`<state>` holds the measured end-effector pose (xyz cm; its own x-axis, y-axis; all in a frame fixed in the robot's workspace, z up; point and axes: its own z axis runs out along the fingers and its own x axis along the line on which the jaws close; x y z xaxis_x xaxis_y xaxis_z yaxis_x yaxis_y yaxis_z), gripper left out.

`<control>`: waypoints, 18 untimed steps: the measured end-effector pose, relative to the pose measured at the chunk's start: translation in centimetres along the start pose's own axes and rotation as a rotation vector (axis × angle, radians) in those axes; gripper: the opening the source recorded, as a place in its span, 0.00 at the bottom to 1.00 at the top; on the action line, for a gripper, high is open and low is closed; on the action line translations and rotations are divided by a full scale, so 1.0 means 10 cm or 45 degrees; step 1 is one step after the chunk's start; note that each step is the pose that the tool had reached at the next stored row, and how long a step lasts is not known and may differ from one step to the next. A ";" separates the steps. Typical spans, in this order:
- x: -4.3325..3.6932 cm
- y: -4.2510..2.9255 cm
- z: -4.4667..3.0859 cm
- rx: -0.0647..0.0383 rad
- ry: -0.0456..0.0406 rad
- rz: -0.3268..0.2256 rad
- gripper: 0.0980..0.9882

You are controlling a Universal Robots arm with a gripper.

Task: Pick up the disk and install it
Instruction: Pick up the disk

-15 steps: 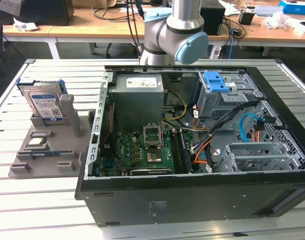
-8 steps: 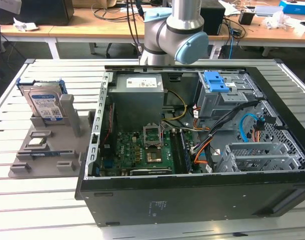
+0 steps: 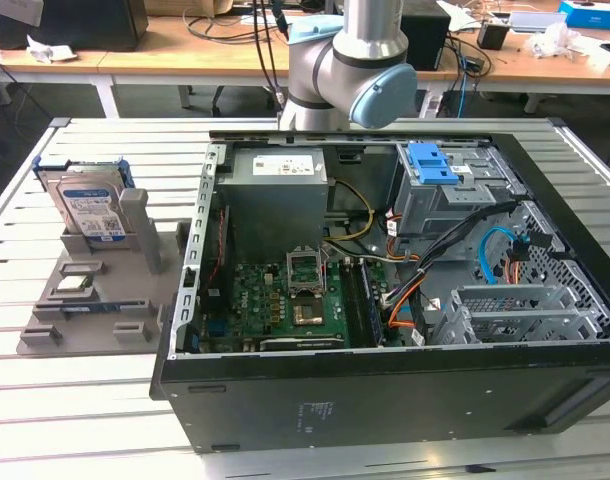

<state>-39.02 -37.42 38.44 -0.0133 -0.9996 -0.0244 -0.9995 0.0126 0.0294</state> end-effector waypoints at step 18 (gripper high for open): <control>-0.100 -0.022 0.003 0.000 0.000 -0.001 0.56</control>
<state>-38.79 -36.43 38.43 -0.0127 -0.9996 -0.0245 -0.9995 0.0120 0.0294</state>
